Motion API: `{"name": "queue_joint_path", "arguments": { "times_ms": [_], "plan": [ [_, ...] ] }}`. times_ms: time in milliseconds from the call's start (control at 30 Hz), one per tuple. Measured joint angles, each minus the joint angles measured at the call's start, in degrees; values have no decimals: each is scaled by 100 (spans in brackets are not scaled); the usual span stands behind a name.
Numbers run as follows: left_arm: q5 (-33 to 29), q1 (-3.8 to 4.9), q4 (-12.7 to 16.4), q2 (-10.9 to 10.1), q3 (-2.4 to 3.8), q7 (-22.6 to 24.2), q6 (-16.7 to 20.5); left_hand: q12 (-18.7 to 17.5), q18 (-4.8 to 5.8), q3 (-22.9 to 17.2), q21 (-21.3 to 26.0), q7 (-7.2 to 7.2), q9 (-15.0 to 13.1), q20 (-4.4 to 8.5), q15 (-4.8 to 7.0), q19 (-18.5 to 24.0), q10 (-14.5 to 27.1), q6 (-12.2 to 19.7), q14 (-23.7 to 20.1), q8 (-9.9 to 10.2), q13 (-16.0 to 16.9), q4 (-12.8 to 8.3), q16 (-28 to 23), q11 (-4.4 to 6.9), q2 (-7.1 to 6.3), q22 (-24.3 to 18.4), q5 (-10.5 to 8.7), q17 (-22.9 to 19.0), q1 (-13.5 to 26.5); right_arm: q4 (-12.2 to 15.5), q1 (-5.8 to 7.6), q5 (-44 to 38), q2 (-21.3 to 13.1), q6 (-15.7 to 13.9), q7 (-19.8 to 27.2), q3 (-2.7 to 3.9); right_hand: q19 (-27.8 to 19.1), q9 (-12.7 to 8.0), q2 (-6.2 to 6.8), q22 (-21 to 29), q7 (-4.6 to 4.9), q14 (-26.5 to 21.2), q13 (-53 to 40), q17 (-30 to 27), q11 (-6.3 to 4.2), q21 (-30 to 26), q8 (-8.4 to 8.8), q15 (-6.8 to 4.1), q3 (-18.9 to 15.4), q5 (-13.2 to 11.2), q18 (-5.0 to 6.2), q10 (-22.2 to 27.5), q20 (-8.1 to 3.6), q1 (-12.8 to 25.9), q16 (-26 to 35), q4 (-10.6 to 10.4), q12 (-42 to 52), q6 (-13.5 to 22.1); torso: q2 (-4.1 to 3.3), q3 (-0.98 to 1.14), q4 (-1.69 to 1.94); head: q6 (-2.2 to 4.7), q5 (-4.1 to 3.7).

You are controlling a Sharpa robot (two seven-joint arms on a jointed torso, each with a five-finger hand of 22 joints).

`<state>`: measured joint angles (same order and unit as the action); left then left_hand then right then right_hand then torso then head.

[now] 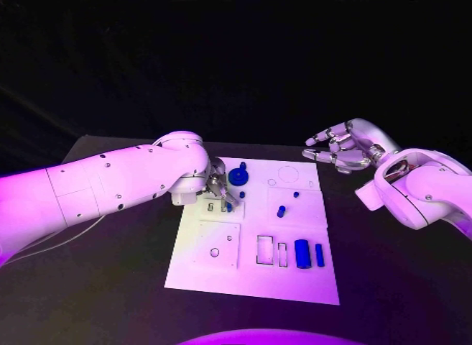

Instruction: Assemble the parts on the task board

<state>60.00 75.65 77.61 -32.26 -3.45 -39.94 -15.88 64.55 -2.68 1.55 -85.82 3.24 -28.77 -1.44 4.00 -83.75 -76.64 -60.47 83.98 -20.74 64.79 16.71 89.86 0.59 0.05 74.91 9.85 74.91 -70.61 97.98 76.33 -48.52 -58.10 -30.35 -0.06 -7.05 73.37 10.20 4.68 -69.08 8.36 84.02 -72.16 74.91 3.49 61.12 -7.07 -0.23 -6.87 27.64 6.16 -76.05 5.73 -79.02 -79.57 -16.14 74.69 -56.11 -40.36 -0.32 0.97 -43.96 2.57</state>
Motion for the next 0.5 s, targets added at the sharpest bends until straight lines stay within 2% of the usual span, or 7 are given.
{"name": "queue_joint_path", "arguments": {
  "times_ms": [233, 400, 500],
  "plan": [
    [-101, 0, -19, 2, 0, 0, 0, 0, 0, -485, 0, -50, -156, 2, 0, -2, -21, 50, 0, -23, 9, -2, 0, 21, 11, 0, 0, 0, -242, -32, 0, -5, 1, 1, -5, 0, 0, 5, 0, 0, 0, 0, -1, 4, 0, 0, -23, 0, 0, 0, 0, 0, 0, 0, 0, 0, 0, 0, 1, 1, 2, -12, -2],
    [-220, 0, -33, 0, 2, -1, 0, 0, 0, -844, -22, -53, -230, 22, 41, -22, -3, 96, -1, -21, 9, -41, 0, 39, -28, 0, 24, 0, -444, -44, 0, -10, 7, 3, -10, 0, 0, 5, 0, 6, 0, 0, -1, 4, 0, 0, -23, 0, -16, 0, 0, 0, 0, 0, 0, 16, 0, 0, 4, 2, 3, -24, -3],
    [-281, 0, -42, -5, 3, -1, 0, -29, 0, -1088, -23, -39, -267, 21, 41, -22, 1, 125, -1, -8, 7, -68, 0, 43, -96, 0, 24, 0, -571, -49, 0, -14, 10, 4, -13, 0, 0, 5, 0, 6, 0, 0, -1, 4, 0, 0, -23, 0, -16, 0, 0, 0, 0, 0, 0, 16, 0, 0, 6, 2, 3, -27, -3]
  ]
}}
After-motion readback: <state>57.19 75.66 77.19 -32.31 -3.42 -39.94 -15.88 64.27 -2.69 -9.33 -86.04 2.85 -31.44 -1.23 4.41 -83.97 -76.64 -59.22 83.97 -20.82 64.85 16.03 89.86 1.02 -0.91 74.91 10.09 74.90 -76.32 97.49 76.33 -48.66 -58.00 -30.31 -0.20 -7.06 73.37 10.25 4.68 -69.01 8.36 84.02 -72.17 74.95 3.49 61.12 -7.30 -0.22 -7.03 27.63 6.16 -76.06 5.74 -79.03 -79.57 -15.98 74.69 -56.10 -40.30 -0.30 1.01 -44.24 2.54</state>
